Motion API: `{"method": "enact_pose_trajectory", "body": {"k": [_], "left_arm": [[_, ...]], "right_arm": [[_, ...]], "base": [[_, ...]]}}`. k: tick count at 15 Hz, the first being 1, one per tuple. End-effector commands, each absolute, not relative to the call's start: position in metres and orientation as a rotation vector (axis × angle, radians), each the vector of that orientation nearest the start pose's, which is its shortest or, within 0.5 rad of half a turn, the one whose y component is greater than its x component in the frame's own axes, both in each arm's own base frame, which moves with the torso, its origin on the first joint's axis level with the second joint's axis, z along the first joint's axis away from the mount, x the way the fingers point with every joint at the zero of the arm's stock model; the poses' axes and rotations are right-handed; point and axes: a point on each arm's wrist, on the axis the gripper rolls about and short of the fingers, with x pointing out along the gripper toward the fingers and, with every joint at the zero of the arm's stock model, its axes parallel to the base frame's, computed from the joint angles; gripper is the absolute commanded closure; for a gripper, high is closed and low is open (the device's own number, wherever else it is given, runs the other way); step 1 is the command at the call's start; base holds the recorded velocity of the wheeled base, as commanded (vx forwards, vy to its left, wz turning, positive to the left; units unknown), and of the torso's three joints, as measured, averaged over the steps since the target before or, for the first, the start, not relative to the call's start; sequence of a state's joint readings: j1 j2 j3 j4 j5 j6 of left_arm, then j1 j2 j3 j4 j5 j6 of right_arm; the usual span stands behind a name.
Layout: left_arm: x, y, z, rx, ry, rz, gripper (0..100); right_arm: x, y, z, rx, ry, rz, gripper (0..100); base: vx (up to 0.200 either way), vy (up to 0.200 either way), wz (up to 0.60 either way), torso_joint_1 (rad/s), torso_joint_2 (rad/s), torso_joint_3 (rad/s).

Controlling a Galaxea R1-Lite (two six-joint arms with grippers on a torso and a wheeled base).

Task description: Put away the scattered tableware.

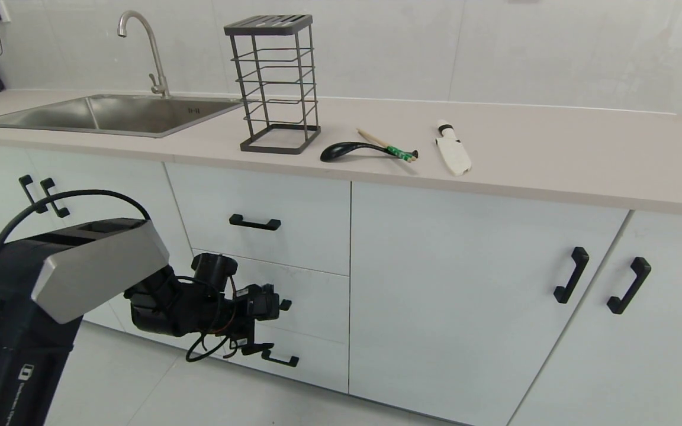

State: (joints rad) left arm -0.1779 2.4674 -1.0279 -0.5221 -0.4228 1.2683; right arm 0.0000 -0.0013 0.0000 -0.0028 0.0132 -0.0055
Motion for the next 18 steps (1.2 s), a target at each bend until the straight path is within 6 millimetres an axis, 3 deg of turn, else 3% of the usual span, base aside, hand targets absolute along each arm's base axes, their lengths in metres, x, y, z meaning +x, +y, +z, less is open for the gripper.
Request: {"method": "enact_pose_trajectory", "body": {"k": [1, 5, 13, 18], "left_arm": [[0.393, -0.078, -0.06, 1.024, 0.43, -1.037, 0], [0.395, -0.08, -0.066, 1.022, 0.452, -1.058, 0], [0.379, -0.092, -0.071, 0.993, 0.603, -1.191, 0], [0.375, -0.088, -0.052, 1.044, 0.616, -1.208, 0]], "right_arm": [[-0.023, 0.0, 0.076, -0.006, -0.003, 0.014, 100], [-0.023, 0.0, 0.076, -0.006, -0.003, 0.014, 100], [-0.023, 0.0, 0.076, -0.006, -0.003, 0.014, 100], [-0.023, 0.0, 0.076, -0.006, -0.003, 0.014, 100]], "base": [[0.0, 0.0, 0.0, 0.0, 0.0, 0.0], [0.0, 0.0, 0.0, 0.0, 0.0, 0.0], [0.0, 0.0, 0.0, 0.0, 0.0, 0.0], [0.0, 0.0, 0.0, 0.0, 0.0, 0.0]]}}
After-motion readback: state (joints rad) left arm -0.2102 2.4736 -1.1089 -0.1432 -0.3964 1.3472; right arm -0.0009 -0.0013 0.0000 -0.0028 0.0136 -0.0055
